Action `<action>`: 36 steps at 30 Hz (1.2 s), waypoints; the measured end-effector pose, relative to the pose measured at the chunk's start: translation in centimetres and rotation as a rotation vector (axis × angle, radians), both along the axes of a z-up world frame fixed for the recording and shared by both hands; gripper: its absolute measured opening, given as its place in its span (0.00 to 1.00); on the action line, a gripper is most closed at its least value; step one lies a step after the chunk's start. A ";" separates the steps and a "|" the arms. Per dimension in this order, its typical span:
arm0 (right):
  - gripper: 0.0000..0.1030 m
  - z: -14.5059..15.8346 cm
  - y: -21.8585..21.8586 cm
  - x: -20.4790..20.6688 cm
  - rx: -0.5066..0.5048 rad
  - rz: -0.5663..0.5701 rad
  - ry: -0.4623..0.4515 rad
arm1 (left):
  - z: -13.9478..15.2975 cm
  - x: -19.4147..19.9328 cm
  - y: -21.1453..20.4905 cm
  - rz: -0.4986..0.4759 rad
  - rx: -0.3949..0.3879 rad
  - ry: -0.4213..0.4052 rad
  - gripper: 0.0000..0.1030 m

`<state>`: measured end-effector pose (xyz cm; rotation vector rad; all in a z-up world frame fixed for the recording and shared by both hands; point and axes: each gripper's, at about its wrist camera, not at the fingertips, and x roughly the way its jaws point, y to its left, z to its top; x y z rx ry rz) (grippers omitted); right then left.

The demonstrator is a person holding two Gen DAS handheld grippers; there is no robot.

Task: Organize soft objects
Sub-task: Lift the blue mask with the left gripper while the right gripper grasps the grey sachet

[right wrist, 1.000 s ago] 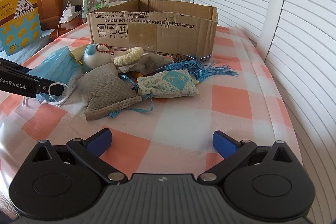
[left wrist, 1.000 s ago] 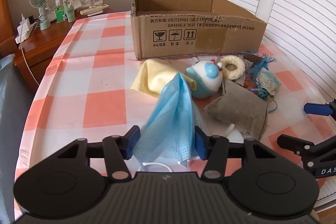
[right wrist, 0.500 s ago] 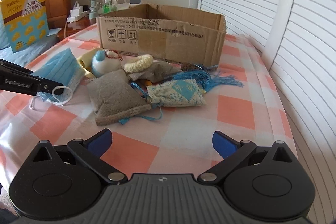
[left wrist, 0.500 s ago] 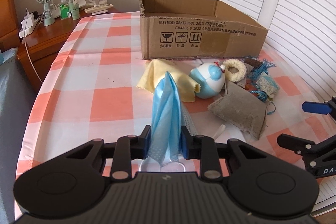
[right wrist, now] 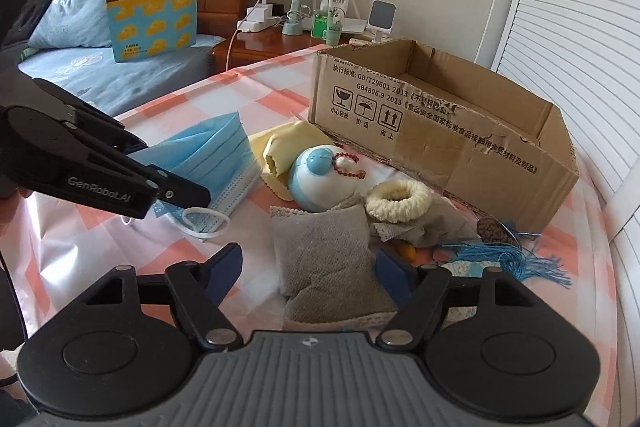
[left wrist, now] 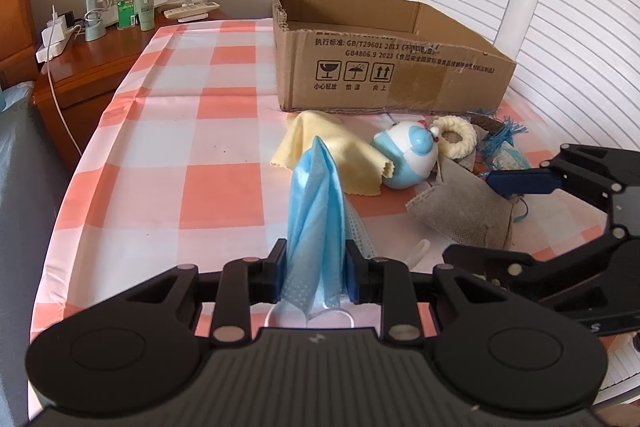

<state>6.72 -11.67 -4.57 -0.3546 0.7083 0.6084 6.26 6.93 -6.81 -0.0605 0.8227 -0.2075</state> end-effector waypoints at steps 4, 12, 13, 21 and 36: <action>0.67 -0.7 0.1 1.5 -0.015 -0.017 0.027 | 0.0 0.1 0.3 -0.005 -0.006 0.002 0.26; 0.43 -0.7 -0.1 1.7 -0.021 -0.016 0.039 | 0.2 0.2 0.2 -0.034 0.001 0.002 0.26; 0.41 -0.5 0.0 1.7 -0.024 -0.017 0.046 | 0.3 0.2 0.2 -0.041 0.005 0.000 0.26; 0.35 1.8 -0.7 0.2 0.004 -0.014 0.054 | 2.3 -0.6 0.0 -0.081 0.037 -0.020 0.25; 0.32 5.3 -2.2 -1.5 0.045 -0.030 -0.006 | 5.3 -1.3 -0.7 -0.112 0.076 -0.083 0.16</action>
